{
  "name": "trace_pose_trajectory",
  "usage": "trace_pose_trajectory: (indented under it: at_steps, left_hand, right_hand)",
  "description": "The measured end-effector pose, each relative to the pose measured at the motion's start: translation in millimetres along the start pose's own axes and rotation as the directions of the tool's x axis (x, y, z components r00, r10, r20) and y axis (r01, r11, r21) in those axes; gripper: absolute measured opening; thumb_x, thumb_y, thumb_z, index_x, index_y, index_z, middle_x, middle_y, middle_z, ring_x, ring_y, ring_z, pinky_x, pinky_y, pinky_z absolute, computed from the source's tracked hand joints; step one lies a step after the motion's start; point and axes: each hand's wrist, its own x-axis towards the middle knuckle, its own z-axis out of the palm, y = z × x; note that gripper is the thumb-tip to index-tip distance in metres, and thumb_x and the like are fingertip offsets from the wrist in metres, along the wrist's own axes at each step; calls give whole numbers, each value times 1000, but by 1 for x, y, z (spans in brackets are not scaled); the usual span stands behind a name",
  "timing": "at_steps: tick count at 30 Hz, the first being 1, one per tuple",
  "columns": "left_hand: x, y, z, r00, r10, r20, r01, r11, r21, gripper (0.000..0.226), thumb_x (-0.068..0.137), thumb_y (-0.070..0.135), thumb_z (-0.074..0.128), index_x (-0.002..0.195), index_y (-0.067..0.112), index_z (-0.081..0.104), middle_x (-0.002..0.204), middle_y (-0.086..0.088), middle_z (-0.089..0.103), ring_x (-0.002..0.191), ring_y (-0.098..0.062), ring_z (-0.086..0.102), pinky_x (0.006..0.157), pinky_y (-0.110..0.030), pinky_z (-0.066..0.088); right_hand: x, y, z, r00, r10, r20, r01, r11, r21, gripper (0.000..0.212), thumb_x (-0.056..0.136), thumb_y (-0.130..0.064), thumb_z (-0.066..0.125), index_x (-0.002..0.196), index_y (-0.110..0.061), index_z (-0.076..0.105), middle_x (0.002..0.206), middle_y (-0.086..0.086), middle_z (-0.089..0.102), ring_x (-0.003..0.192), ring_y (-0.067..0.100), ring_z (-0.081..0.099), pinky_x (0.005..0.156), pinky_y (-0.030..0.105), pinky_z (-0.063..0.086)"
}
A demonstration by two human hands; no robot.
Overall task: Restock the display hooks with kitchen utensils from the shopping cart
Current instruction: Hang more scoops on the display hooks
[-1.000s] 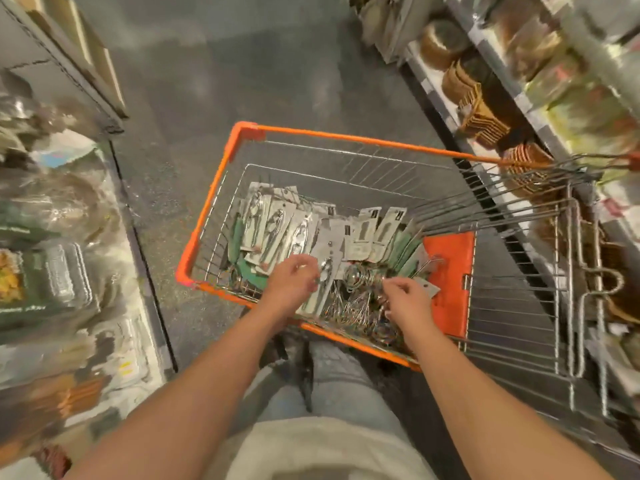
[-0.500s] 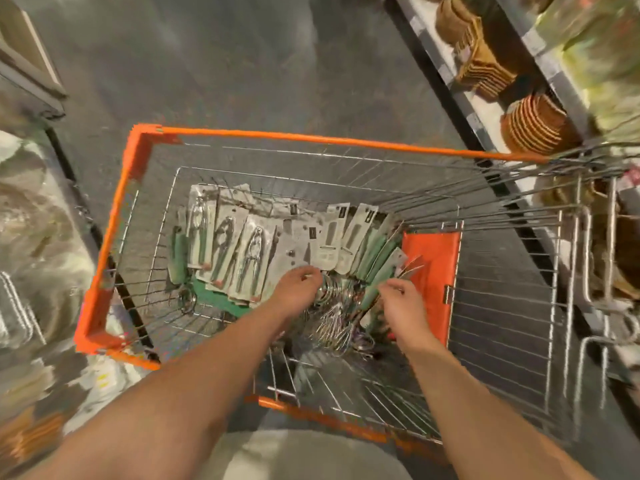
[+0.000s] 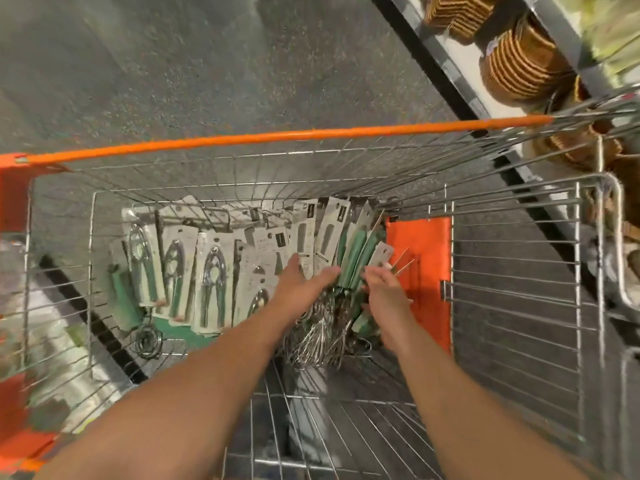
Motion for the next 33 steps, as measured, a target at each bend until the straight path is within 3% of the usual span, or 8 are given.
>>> trace_pose_trajectory:
  at_steps: [5,9,15,18,22,26,29,33]
  left_hand:
    - [20,5,15,1000,-2,-2,2,999,52,163,38,82,84,164,23,-1,167,-17,27,150,-38,34,122,-51,33]
    - [33,-2,25,987,-43,-157,59,994,97,138,52,66,92,158,20,18,152,-16,46,137,-38,50,114,-49,46]
    - [26,-10,2,988,-72,-134,70,997,-22,93,83,55,79,150,3,38,124,-11,62,110,-32,64,100,-47,56]
    - [18,-14,-5,996,-54,-64,53,998,-19,84,98,47,64,157,-1,29,147,-17,52,102,-29,65,89,-32,60]
    - [9,-16,-6,1000,-22,-19,21,999,-39,75,99,50,61,154,7,33,151,-16,50,132,-34,56,113,-48,45]
    - [6,-21,-10,999,-44,-20,37,961,-274,77,81,55,73,139,13,47,126,-15,68,97,-23,73,77,-34,62]
    - [0,-23,-12,997,-77,-30,61,932,-357,75,86,55,74,141,21,37,139,-8,59,114,-27,64,95,-39,56]
    - [-2,-32,-17,998,-59,-26,41,891,-453,139,59,72,87,161,12,15,155,-19,45,134,-38,53,116,-58,41]
  right_hand:
    - [13,5,15,989,135,61,-145,963,229,43,112,-44,31,141,-19,49,143,9,56,131,24,54,112,50,45]
    - [17,8,21,981,176,86,-196,892,407,37,111,-48,32,126,-22,53,118,2,65,110,14,62,95,39,50]
    - [25,10,26,994,85,72,-101,958,267,41,114,-40,22,105,-21,57,94,-1,59,85,12,56,83,34,52]
    - [28,9,39,999,26,32,-29,993,114,38,112,-43,24,85,-27,45,80,-8,44,70,6,44,61,24,34]
    - [31,16,49,1000,-9,-2,9,994,106,52,107,-49,43,140,-9,44,128,7,54,118,21,52,90,29,35]
    - [29,16,58,999,-32,-28,35,992,121,54,102,-45,59,139,-11,40,122,1,49,108,17,50,89,25,33]
    - [27,21,61,999,-31,-18,34,988,154,58,99,-43,65,140,-12,40,127,3,49,110,18,49,93,28,35]
    - [19,24,58,996,-52,77,25,950,310,73,99,-41,66,156,-12,30,146,9,47,121,20,50,98,30,34]
